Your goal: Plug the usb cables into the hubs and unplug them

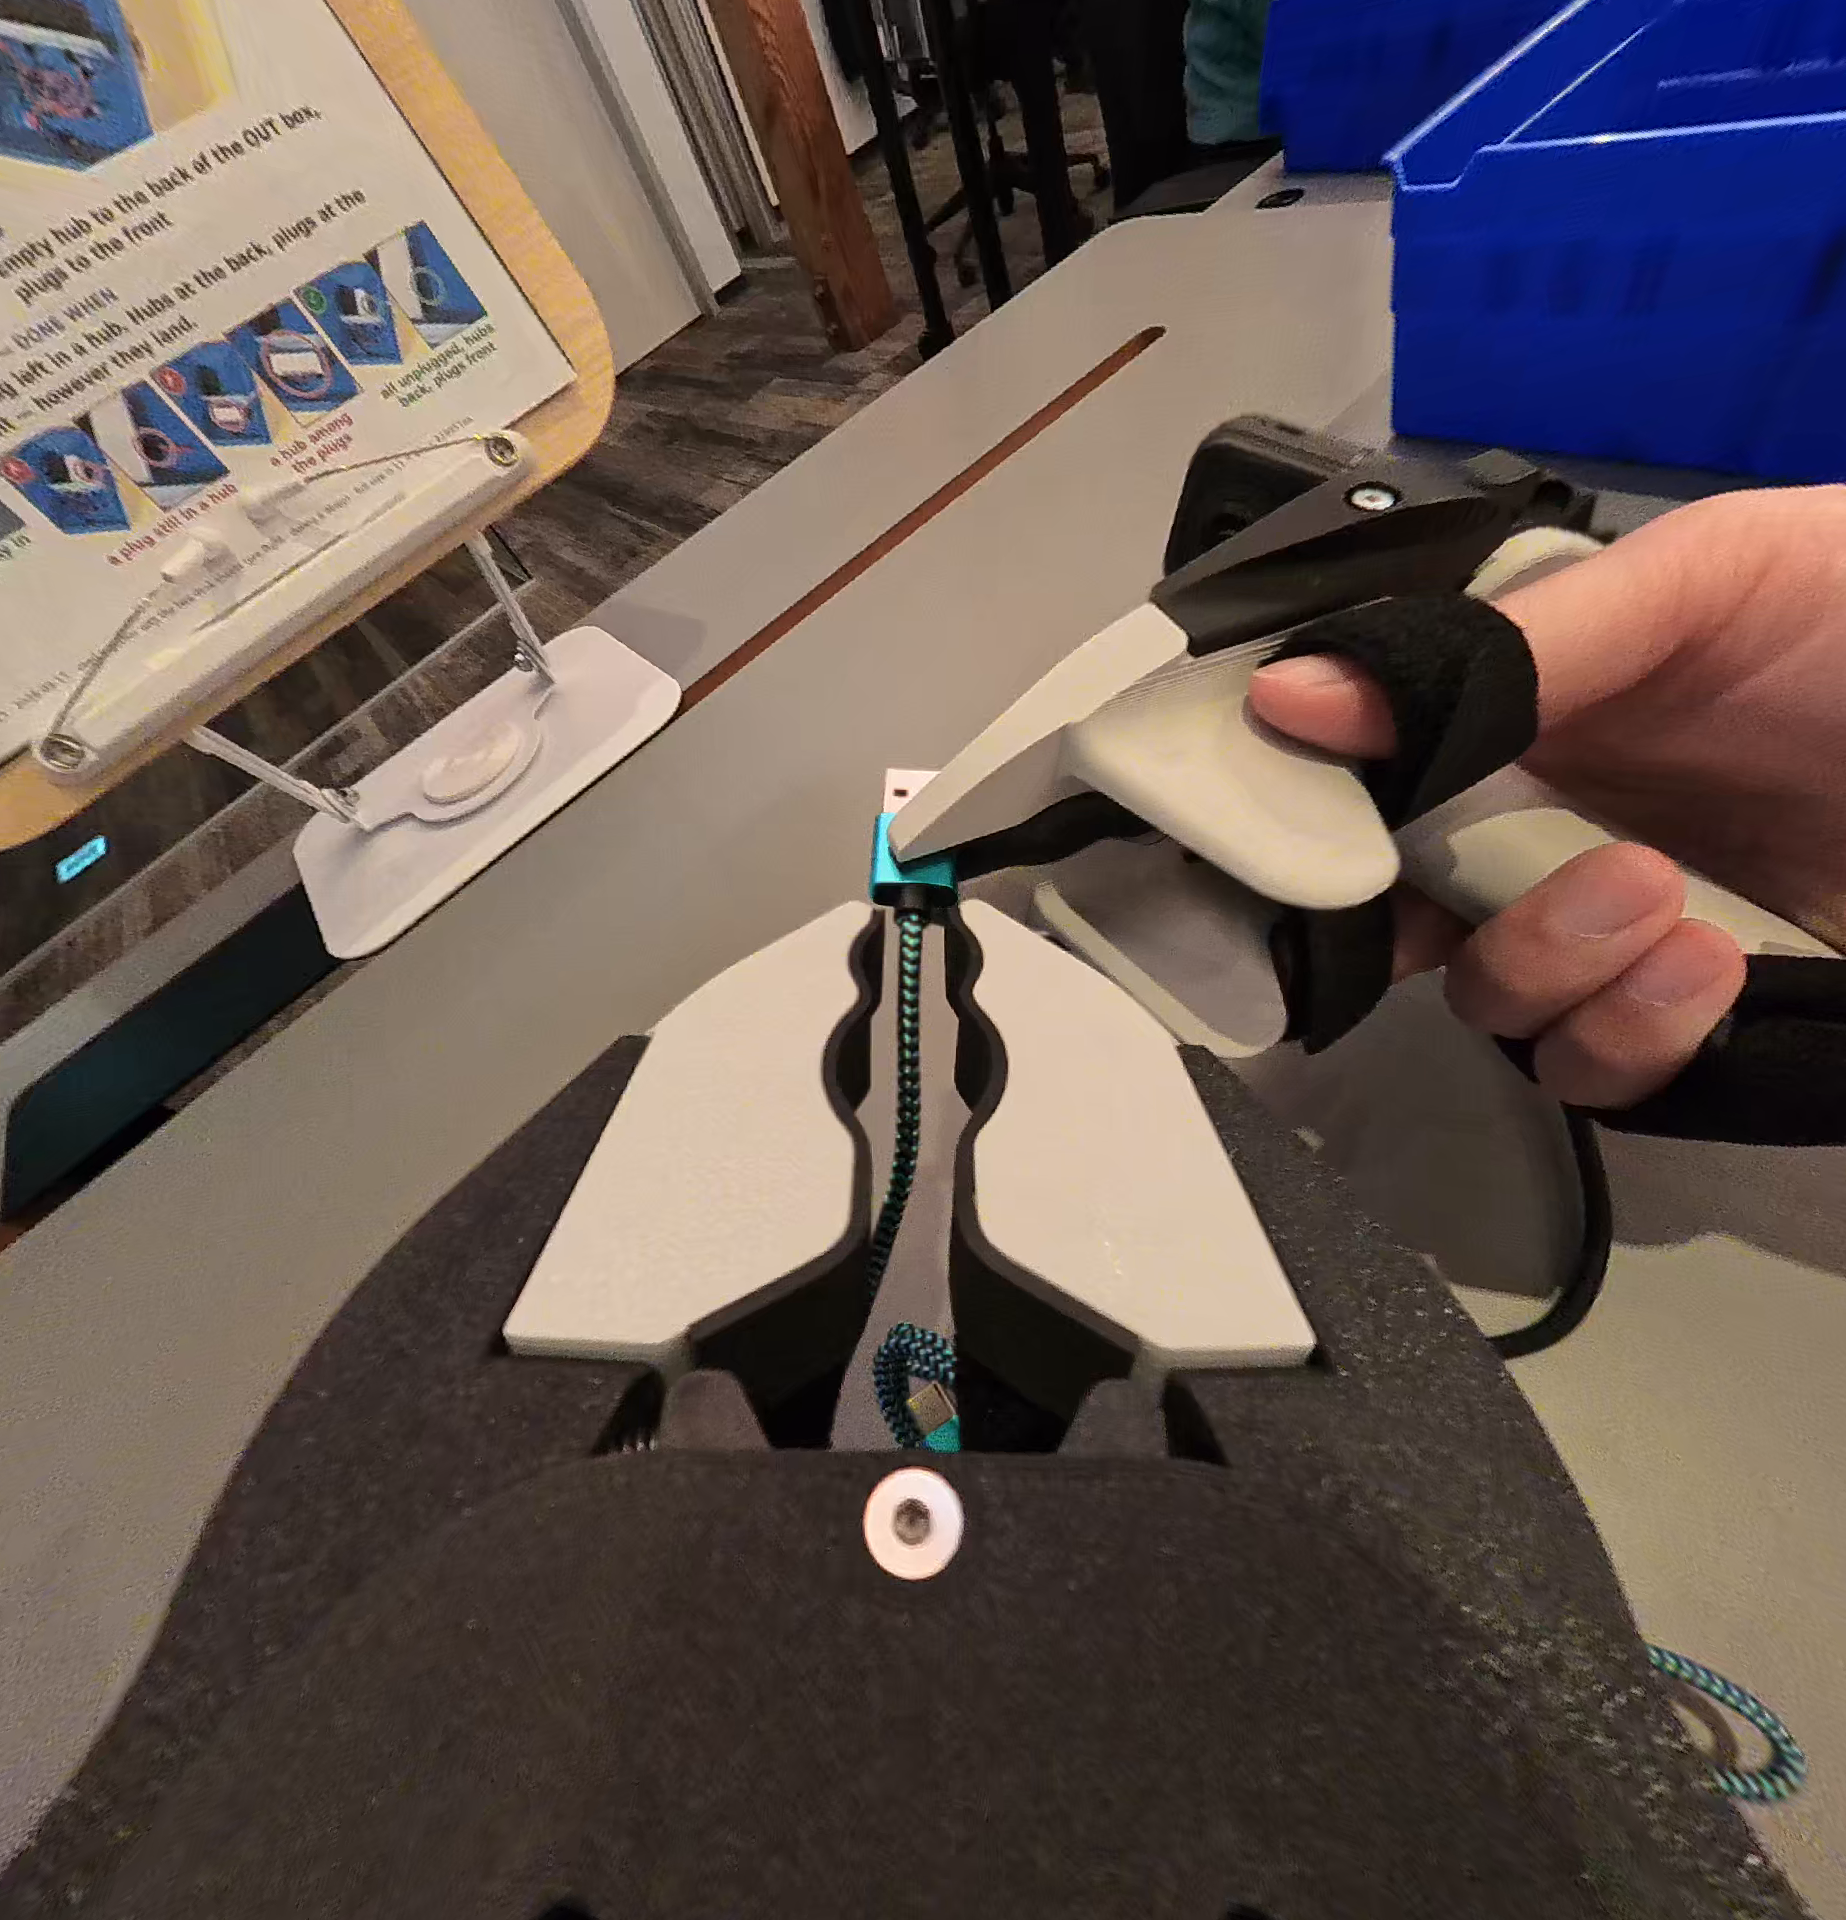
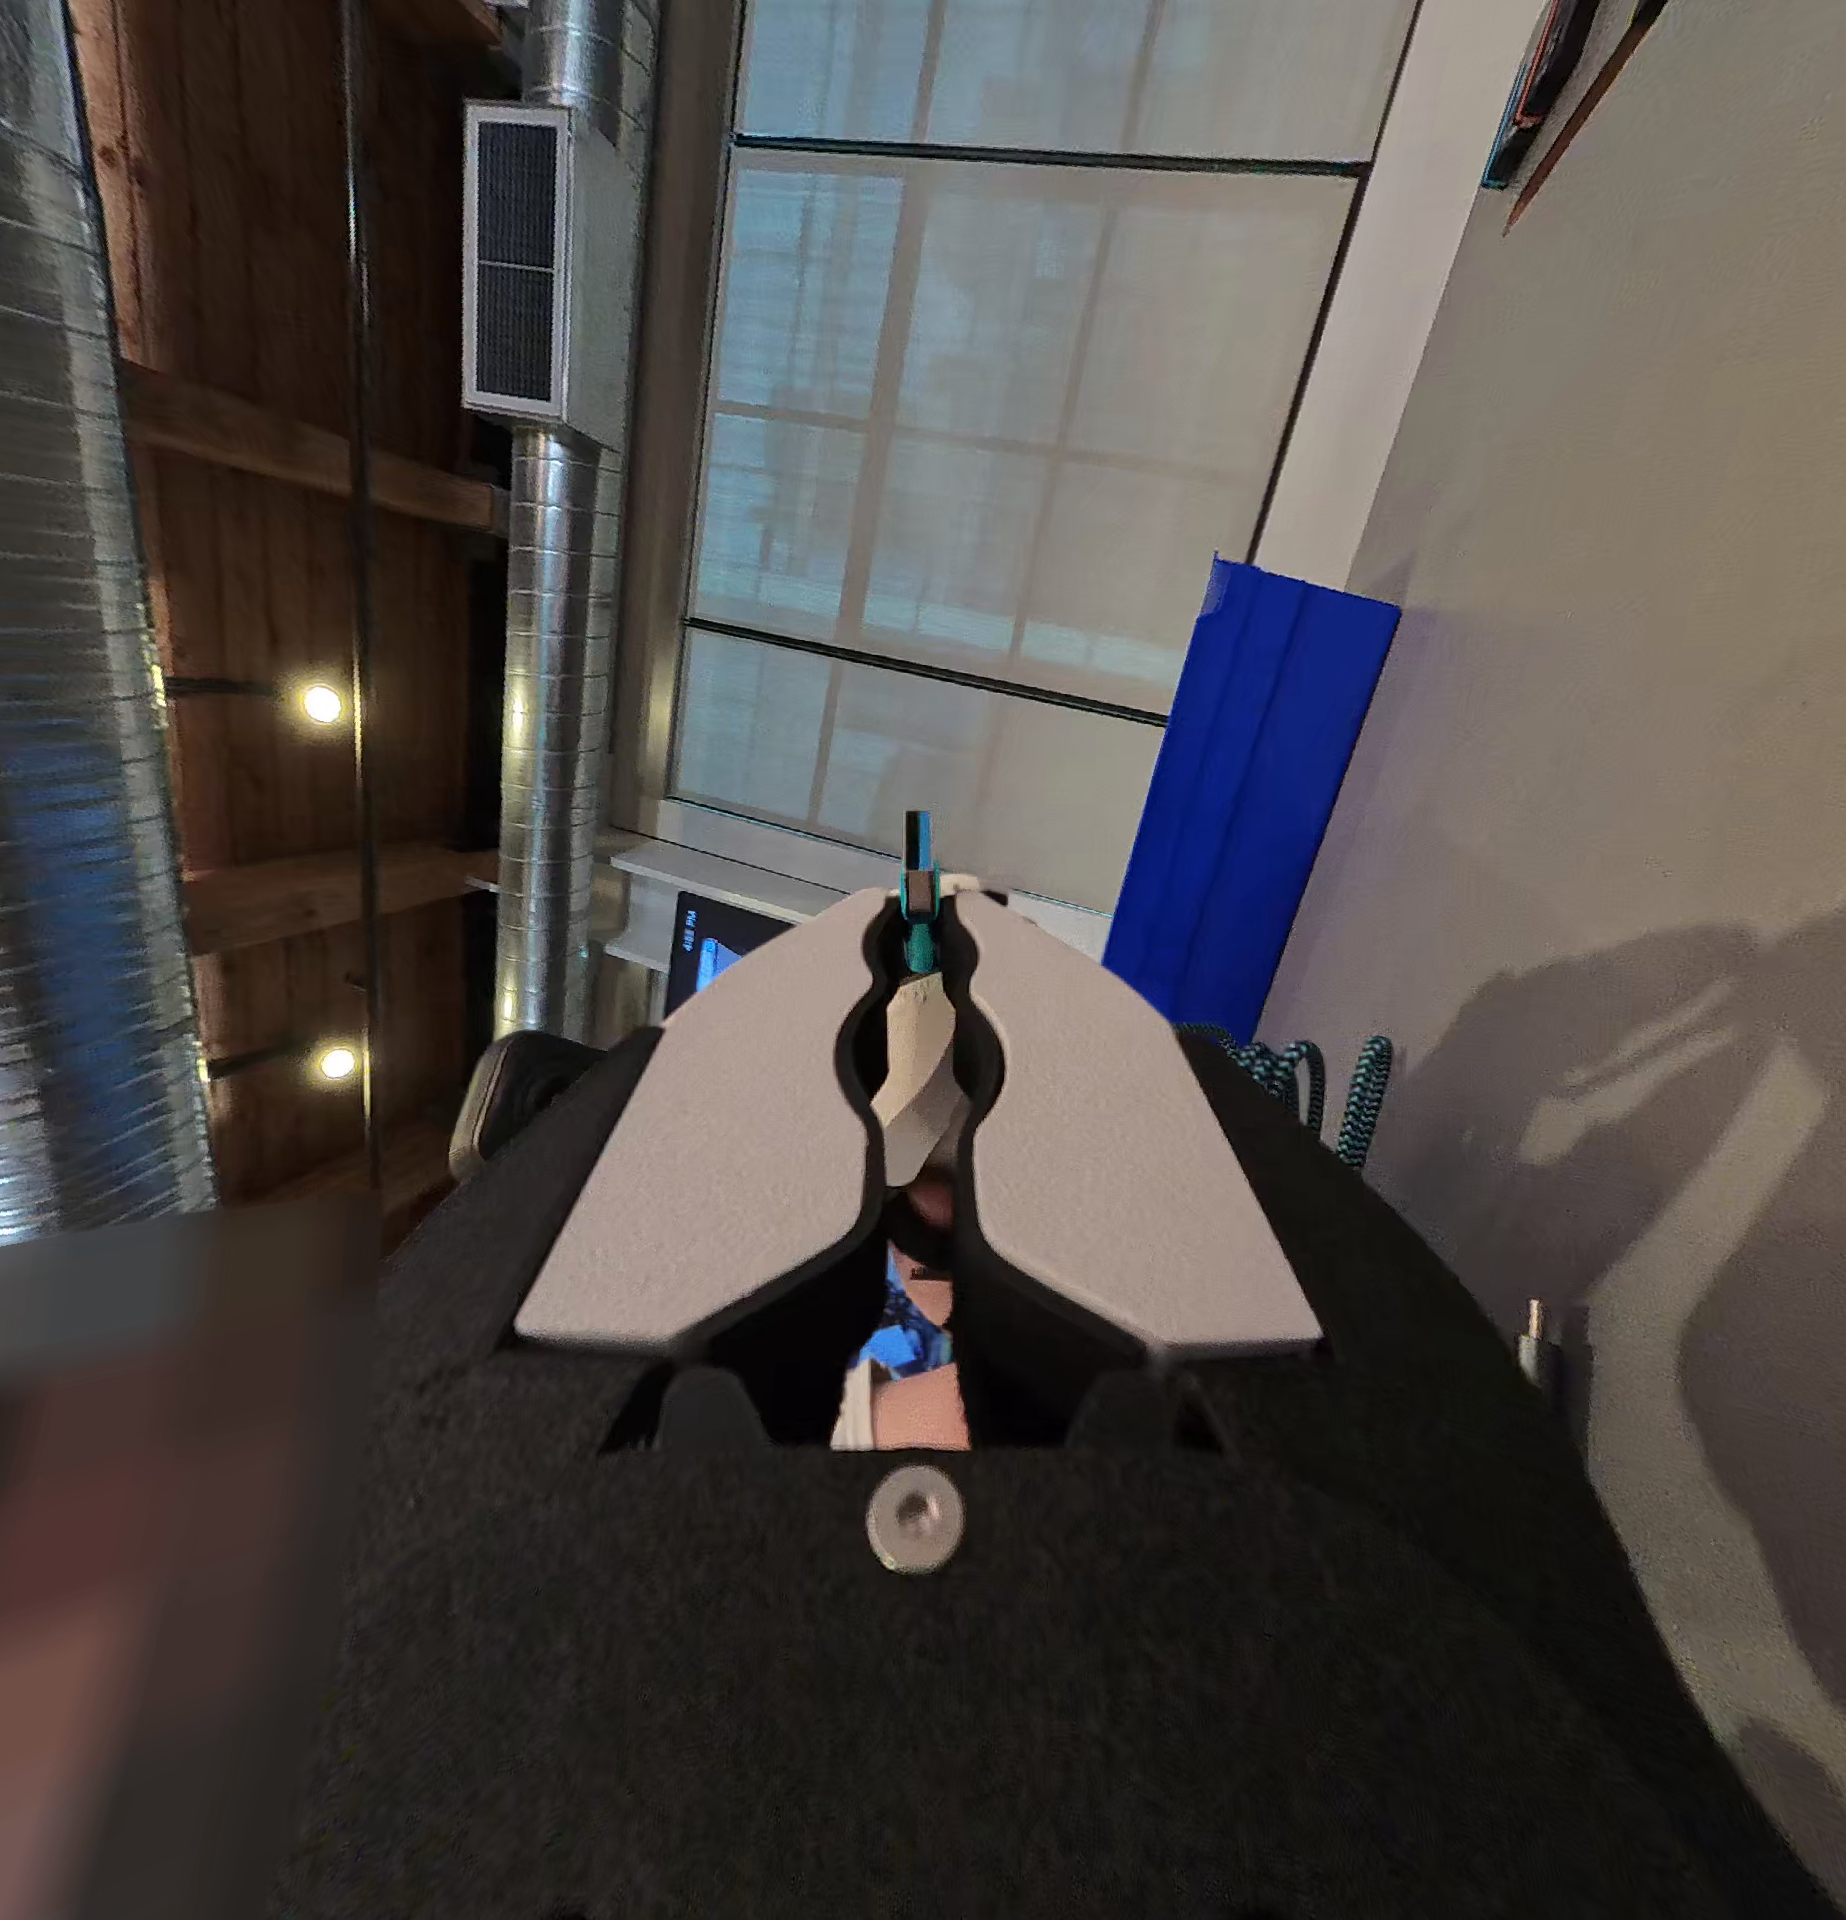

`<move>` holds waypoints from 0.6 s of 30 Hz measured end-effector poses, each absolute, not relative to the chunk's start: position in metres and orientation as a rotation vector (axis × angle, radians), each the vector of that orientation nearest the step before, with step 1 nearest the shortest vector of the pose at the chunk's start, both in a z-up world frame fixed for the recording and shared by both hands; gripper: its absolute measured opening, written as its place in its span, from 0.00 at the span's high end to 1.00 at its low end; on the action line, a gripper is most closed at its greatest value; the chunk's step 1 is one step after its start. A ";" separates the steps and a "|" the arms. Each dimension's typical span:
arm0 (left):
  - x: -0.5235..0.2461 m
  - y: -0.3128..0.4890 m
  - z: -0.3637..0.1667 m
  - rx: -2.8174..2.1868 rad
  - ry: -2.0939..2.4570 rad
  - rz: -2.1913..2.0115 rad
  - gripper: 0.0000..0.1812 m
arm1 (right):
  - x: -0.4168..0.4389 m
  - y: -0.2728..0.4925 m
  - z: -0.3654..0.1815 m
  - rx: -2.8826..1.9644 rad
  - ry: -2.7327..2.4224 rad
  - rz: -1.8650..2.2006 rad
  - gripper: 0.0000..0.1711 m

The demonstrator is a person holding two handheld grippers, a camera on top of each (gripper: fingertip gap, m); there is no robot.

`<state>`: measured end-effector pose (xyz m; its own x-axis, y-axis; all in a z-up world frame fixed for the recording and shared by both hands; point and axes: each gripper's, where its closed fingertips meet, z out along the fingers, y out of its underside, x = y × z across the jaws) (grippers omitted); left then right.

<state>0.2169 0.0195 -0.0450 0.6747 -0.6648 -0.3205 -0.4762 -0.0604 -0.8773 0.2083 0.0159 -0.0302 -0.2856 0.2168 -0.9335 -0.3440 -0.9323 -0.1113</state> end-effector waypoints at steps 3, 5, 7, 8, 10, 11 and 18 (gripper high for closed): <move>0.218 0.022 -0.045 -1.708 0.909 -0.201 0.93 | 0.210 0.019 -0.030 -1.606 0.186 2.312 0.96; 0.217 0.025 -0.041 -1.676 0.892 -0.171 0.91 | 0.212 0.020 -0.029 -1.588 0.203 2.346 0.96; 0.219 0.024 -0.039 -1.657 0.895 -0.184 0.91 | 0.213 0.020 -0.027 -1.566 0.217 2.384 0.96; 0.220 0.024 -0.038 -1.648 0.892 -0.192 0.91 | 0.214 0.020 -0.026 -1.557 0.223 2.398 0.96; 0.223 0.023 -0.036 -1.631 0.898 -0.213 0.91 | 0.214 0.020 -0.025 -1.547 0.225 2.417 0.96; 0.223 0.023 -0.036 -1.631 0.900 -0.216 0.91 | 0.215 0.020 -0.025 -1.549 0.223 2.417 0.96; 0.225 0.021 -0.028 -1.571 0.911 -0.190 0.88 | 0.211 0.017 -0.027 -1.559 0.232 2.431 0.96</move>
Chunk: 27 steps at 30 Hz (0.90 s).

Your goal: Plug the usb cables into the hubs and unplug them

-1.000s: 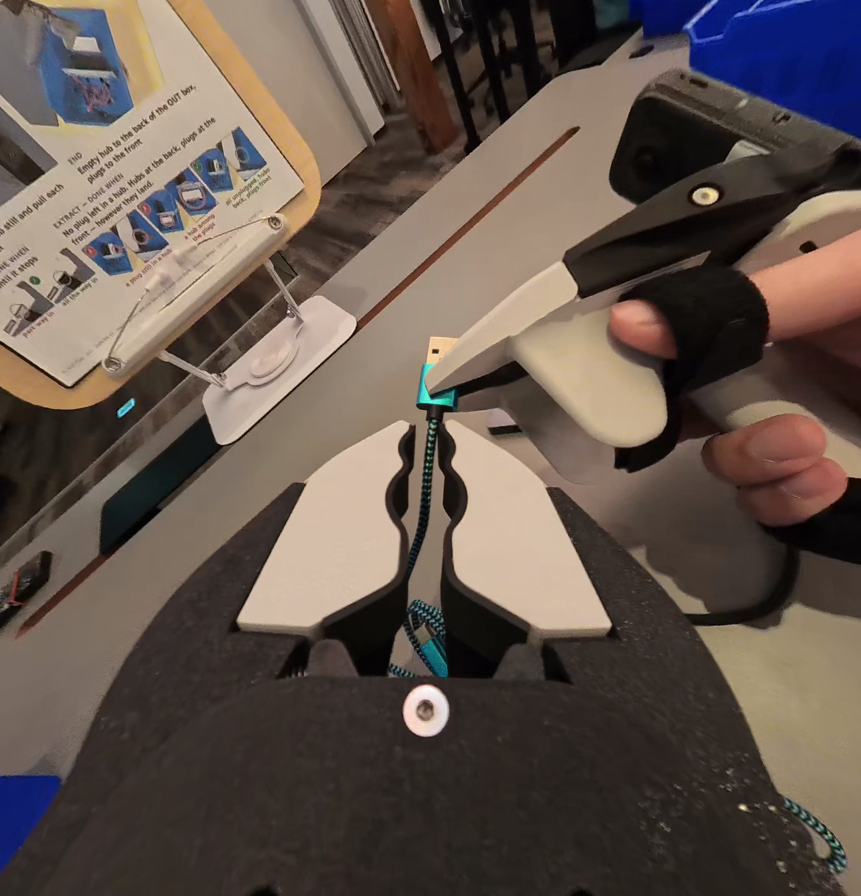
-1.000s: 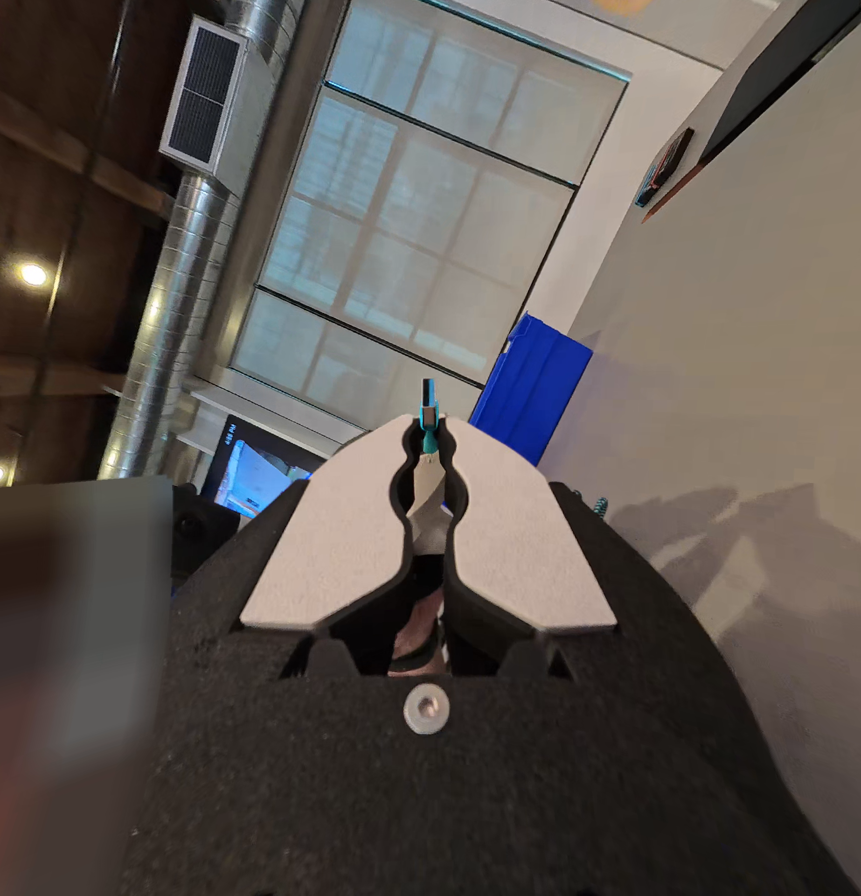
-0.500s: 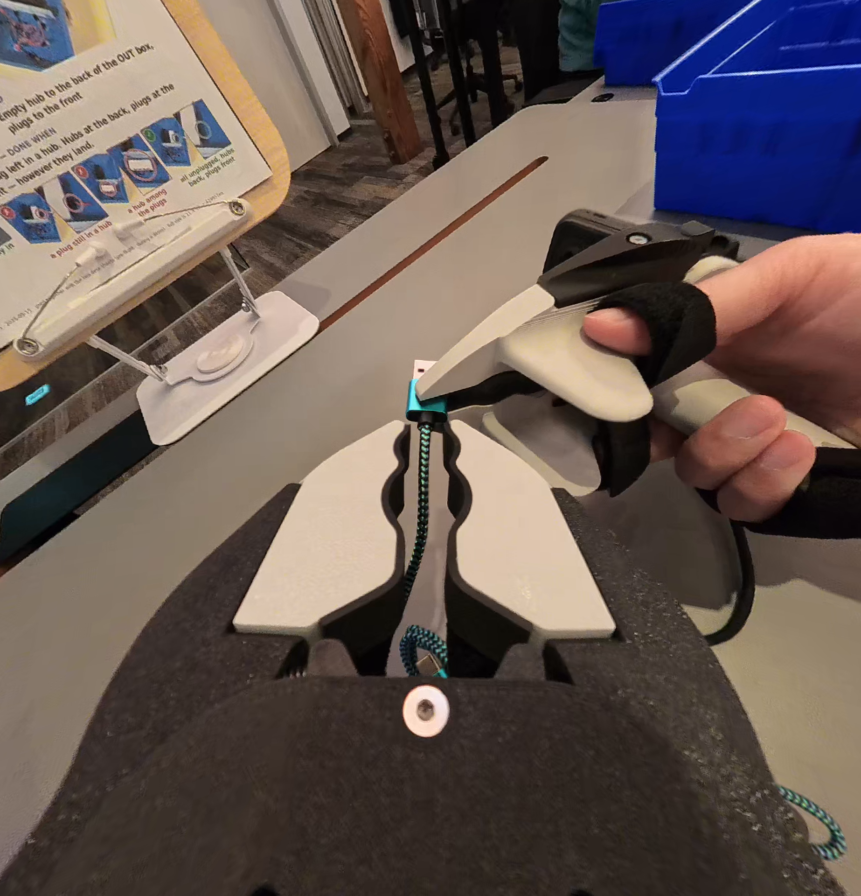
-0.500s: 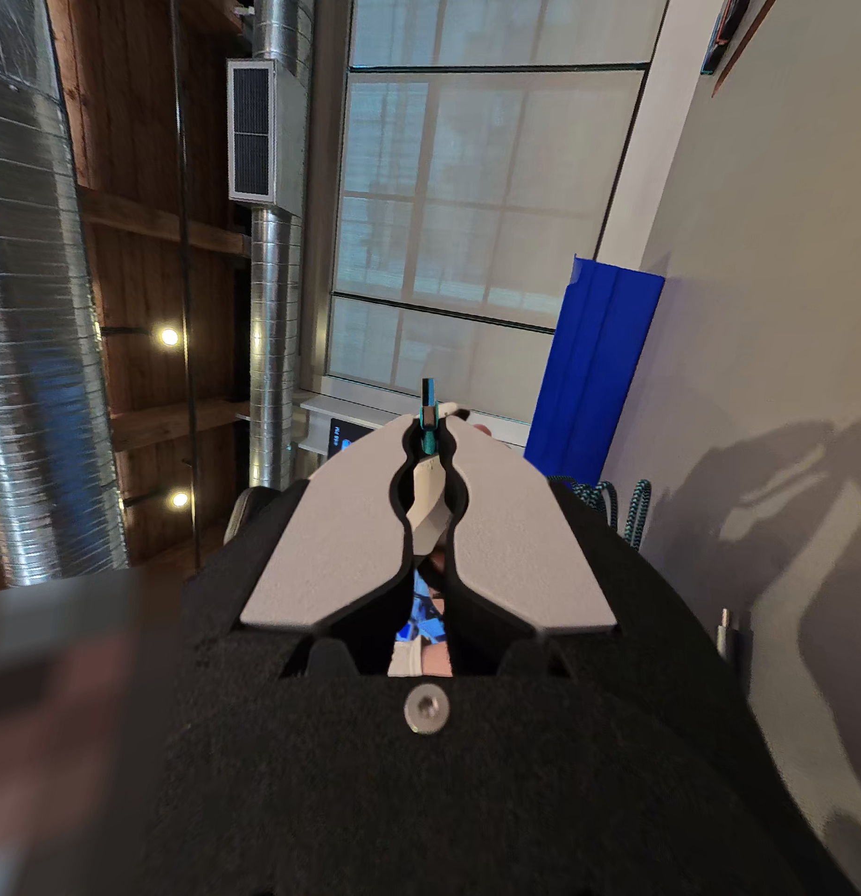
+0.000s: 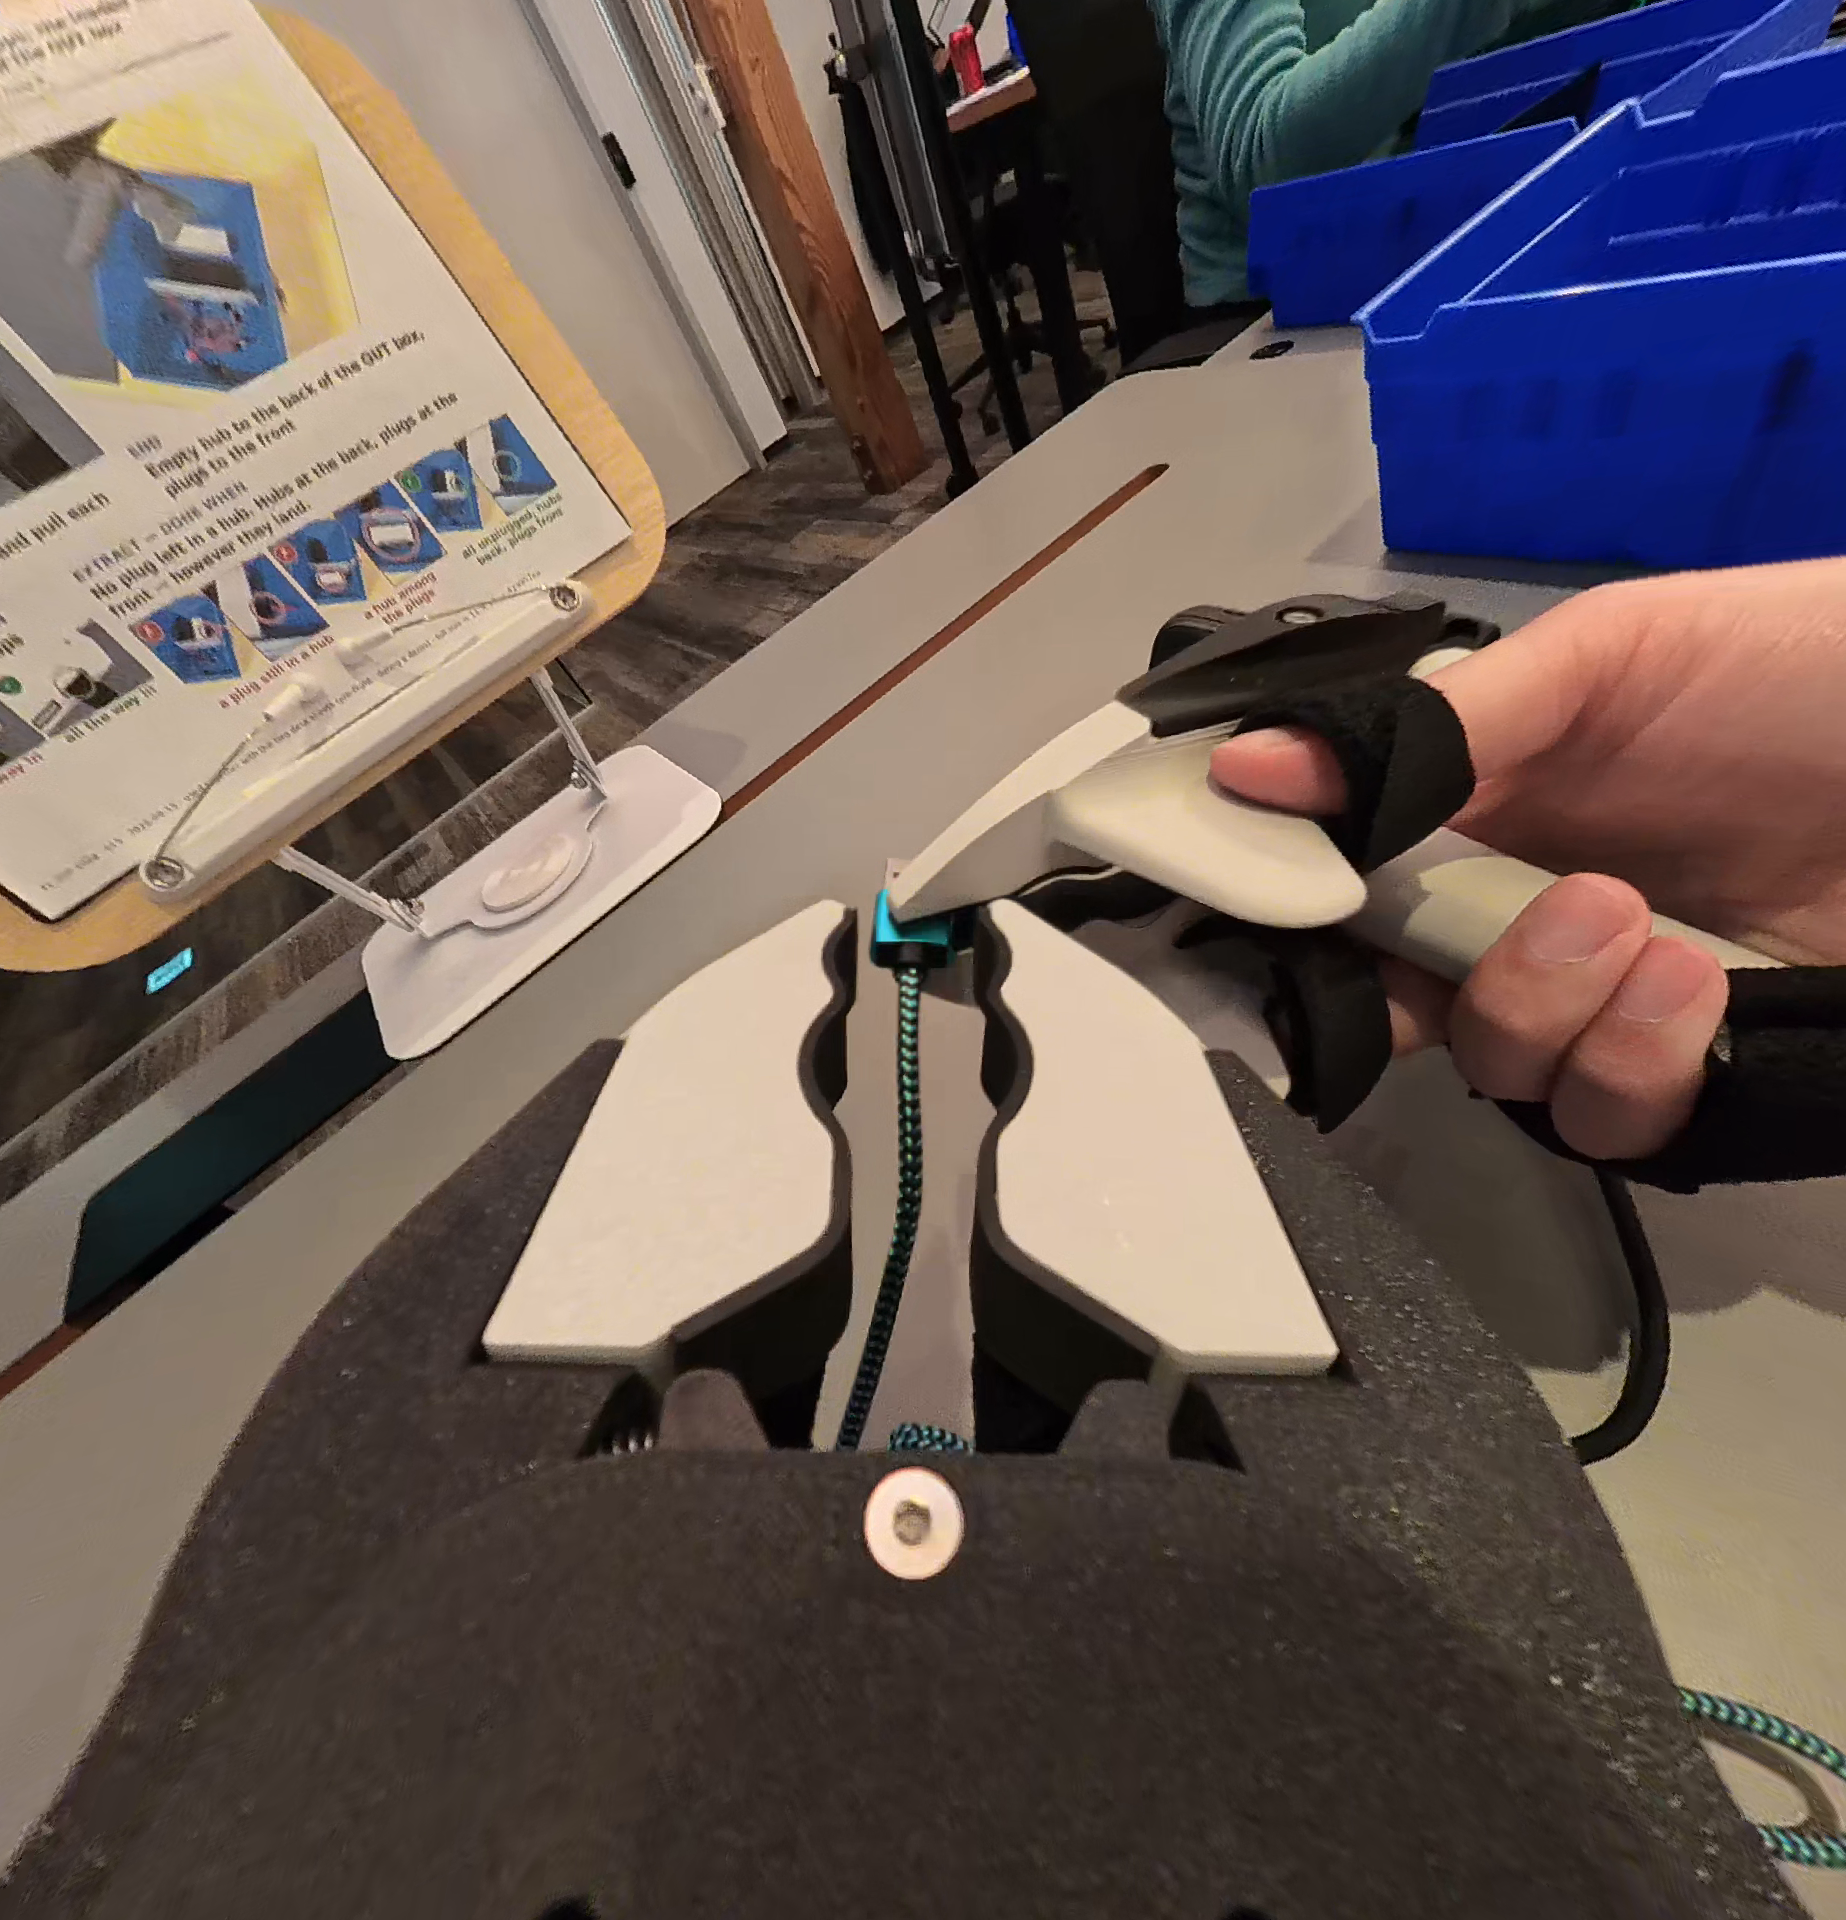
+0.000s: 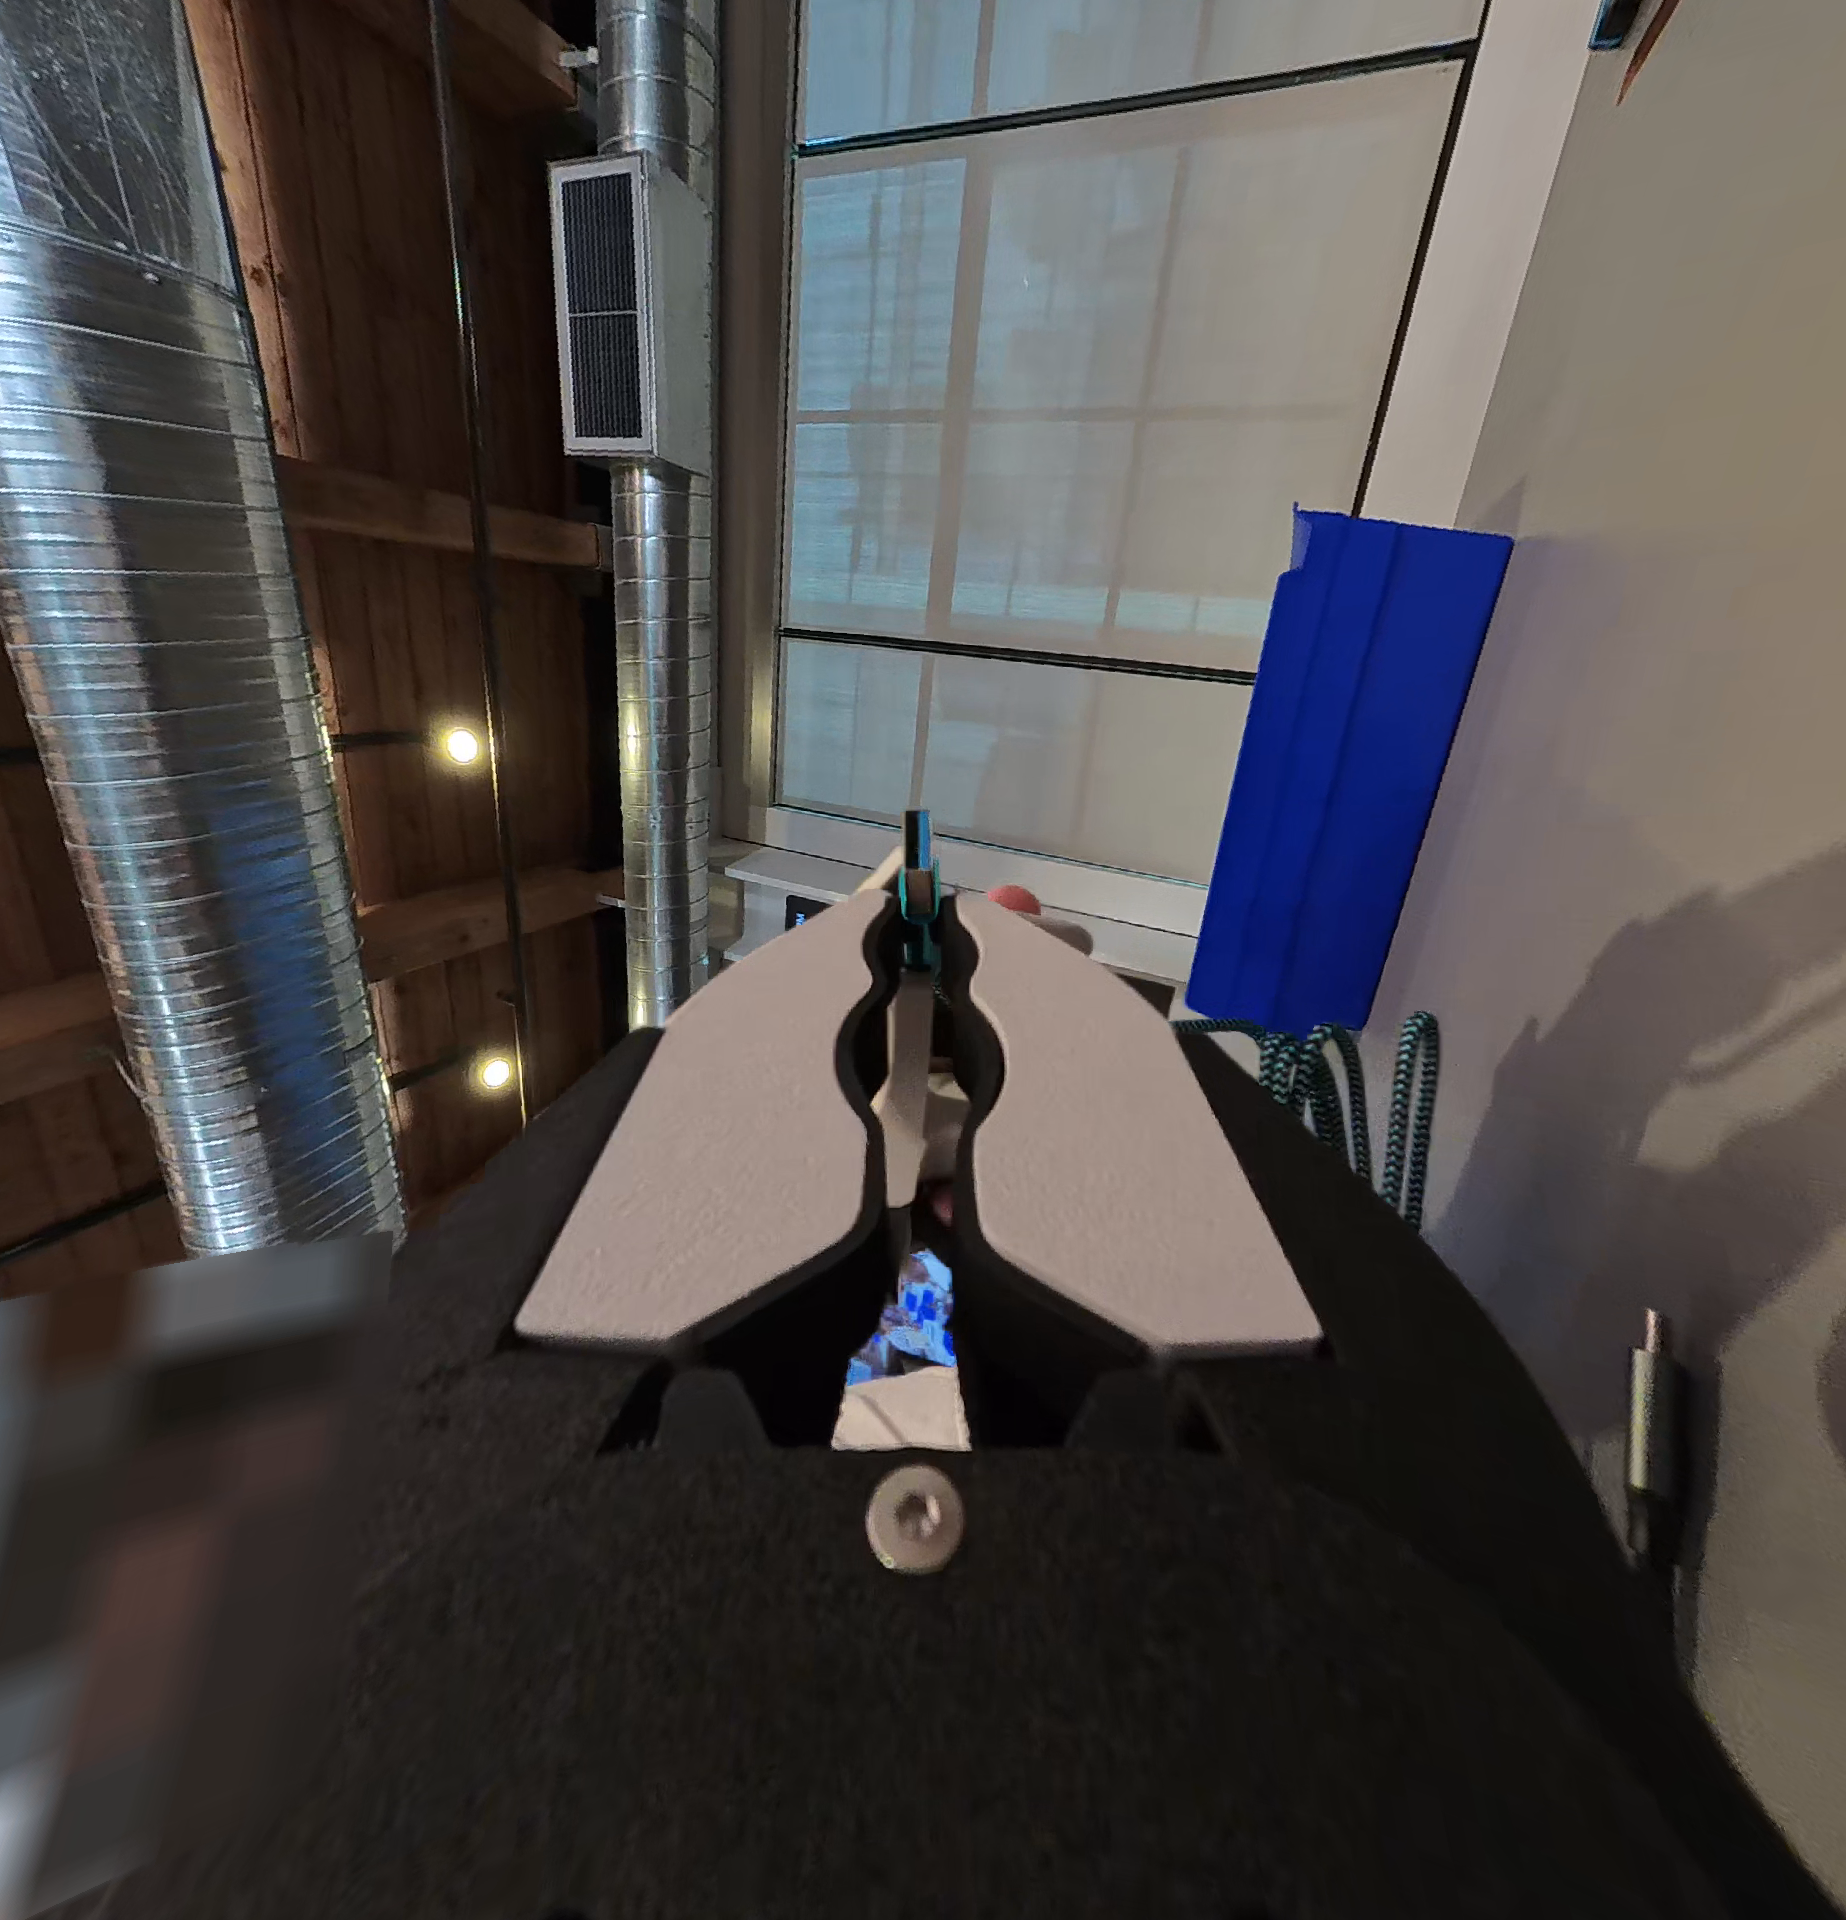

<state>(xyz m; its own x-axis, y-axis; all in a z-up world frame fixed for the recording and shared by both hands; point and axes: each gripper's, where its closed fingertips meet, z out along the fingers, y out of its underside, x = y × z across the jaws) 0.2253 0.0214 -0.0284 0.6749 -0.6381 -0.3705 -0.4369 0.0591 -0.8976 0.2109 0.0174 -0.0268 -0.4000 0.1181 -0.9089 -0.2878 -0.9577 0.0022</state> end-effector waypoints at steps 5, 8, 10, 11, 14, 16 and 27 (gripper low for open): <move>0.225 0.023 -0.029 -1.593 0.907 -0.188 0.90 | 0.210 0.018 -0.026 -1.555 0.239 2.432 0.96; 0.226 0.023 -0.030 -1.602 0.912 -0.205 0.90 | 0.212 0.018 -0.026 -1.547 0.246 2.441 0.96; 0.226 0.023 -0.029 -1.590 0.922 -0.196 0.90 | 0.212 0.018 -0.025 -1.544 0.249 2.442 0.96; 0.226 0.022 -0.029 -1.584 0.924 -0.192 0.90 | 0.213 0.018 -0.025 -1.542 0.250 2.446 0.96; 0.227 0.022 -0.030 -1.581 0.925 -0.194 0.90 | 0.213 0.017 -0.027 -1.541 0.257 2.452 0.96; 0.228 0.022 -0.030 -1.571 0.926 -0.201 0.90 | 0.213 0.017 -0.026 -1.530 0.261 2.466 0.96; 0.226 0.017 -0.025 -1.569 0.928 -0.247 0.92 | 0.213 0.013 -0.021 -1.534 0.129 2.445 0.94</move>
